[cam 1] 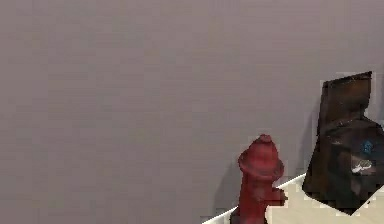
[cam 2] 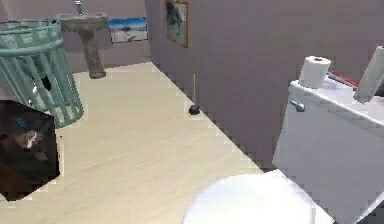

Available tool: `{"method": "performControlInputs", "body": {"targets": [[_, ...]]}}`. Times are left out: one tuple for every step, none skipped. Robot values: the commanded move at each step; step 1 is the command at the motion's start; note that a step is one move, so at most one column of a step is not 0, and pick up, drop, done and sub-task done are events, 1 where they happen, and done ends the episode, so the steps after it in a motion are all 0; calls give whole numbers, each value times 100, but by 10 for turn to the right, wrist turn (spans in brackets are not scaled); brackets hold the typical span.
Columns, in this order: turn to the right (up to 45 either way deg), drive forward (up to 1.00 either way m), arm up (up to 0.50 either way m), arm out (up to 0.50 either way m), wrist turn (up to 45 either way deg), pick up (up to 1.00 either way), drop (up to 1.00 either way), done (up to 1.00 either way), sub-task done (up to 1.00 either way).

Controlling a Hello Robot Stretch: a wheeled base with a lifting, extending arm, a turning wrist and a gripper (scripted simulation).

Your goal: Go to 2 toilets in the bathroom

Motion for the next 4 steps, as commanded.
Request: {"method": "performControlInputs", "body": {"targets": [[0, 10, 0, 0, 0, 0, 0, 0, 0], [450, 0, 0, 0, 0, 0, 0, 0, 0], [150, 0, 0, 0, 0, 0, 0, 0, 0], [0, 65, 0, 0, 0, 0, 0, 0, 0]]}}
